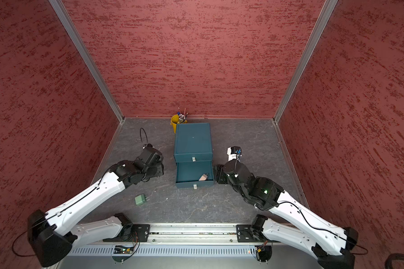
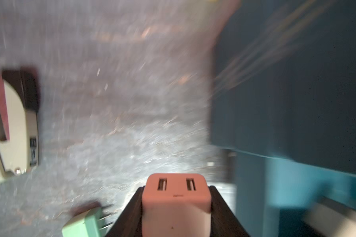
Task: Place the plugs into the drawer by color
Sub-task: Place the plug in the drawer.
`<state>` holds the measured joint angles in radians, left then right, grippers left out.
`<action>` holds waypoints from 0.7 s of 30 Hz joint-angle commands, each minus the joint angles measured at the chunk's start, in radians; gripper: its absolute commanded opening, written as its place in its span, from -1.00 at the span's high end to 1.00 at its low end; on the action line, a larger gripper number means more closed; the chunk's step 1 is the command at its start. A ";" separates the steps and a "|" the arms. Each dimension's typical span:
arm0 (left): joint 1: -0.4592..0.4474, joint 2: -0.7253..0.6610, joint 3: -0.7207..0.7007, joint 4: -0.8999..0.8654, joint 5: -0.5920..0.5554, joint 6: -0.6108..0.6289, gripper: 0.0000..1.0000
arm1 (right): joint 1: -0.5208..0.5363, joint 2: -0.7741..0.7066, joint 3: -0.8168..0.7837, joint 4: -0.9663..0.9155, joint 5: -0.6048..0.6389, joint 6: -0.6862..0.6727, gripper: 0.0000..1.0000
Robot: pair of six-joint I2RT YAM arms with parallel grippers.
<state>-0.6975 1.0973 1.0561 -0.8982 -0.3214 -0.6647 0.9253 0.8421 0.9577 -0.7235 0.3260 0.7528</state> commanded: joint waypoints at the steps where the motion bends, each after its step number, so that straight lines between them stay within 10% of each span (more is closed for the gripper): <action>1: -0.089 -0.016 0.105 -0.089 -0.072 0.016 0.92 | -0.005 -0.017 -0.030 0.072 -0.057 -0.032 -0.19; 8: -0.291 0.085 0.163 0.052 -0.058 0.035 0.97 | -0.004 -0.035 -0.056 0.065 -0.051 -0.025 -0.14; 21: -0.322 0.315 0.139 0.211 0.017 0.047 0.93 | -0.004 -0.130 -0.103 0.004 -0.025 -0.005 -0.13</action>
<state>-1.0149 1.4086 1.1965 -0.7364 -0.3187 -0.6308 0.9257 0.7258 0.8677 -0.6945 0.2848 0.7422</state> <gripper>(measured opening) 0.467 0.568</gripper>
